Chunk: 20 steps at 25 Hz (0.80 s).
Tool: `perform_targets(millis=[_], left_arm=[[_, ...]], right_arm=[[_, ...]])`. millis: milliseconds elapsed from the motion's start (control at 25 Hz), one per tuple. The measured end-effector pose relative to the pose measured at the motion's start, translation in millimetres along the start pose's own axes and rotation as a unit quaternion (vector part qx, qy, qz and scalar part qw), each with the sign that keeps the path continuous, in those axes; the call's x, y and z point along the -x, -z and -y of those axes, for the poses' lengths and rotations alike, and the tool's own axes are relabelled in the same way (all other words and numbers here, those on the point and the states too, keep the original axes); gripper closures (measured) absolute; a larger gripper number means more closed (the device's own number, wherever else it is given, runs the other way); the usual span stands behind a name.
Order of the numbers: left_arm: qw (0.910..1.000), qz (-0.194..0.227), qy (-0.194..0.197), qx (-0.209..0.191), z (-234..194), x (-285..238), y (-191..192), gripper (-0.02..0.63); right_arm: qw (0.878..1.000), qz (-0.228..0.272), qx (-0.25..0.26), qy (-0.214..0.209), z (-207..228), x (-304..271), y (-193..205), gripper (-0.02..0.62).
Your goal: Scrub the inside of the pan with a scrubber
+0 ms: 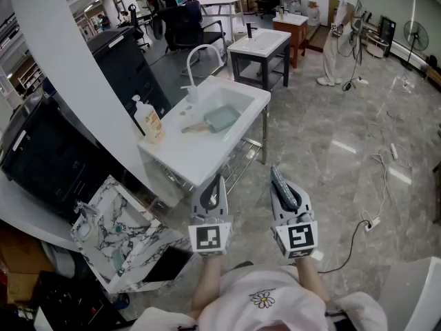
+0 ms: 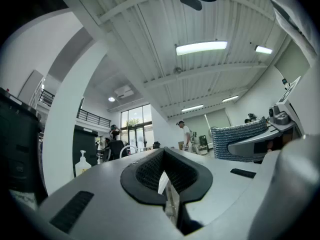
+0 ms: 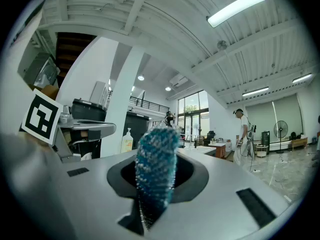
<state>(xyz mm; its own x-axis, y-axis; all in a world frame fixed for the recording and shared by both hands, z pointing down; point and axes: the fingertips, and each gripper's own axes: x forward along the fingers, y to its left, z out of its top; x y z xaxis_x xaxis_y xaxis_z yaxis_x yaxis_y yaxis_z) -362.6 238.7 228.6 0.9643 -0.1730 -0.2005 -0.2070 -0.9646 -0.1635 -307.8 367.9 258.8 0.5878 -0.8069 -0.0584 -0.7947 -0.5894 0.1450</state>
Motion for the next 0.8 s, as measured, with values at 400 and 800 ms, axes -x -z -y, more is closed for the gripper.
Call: perform_targets(millis=[400,800], left_arm=[[0.9992,0.005,0.029,-0.026,22,-8,-3,0.592],[0.9996,-0.018,0.018,-0.010,9,-15,13,0.592]], right_arm=[[0.999,-0.004,-0.041,0.000,3,1,4,0.538],[0.998,-0.028,-0.057,-0.005,6,-8,27,0.538]])
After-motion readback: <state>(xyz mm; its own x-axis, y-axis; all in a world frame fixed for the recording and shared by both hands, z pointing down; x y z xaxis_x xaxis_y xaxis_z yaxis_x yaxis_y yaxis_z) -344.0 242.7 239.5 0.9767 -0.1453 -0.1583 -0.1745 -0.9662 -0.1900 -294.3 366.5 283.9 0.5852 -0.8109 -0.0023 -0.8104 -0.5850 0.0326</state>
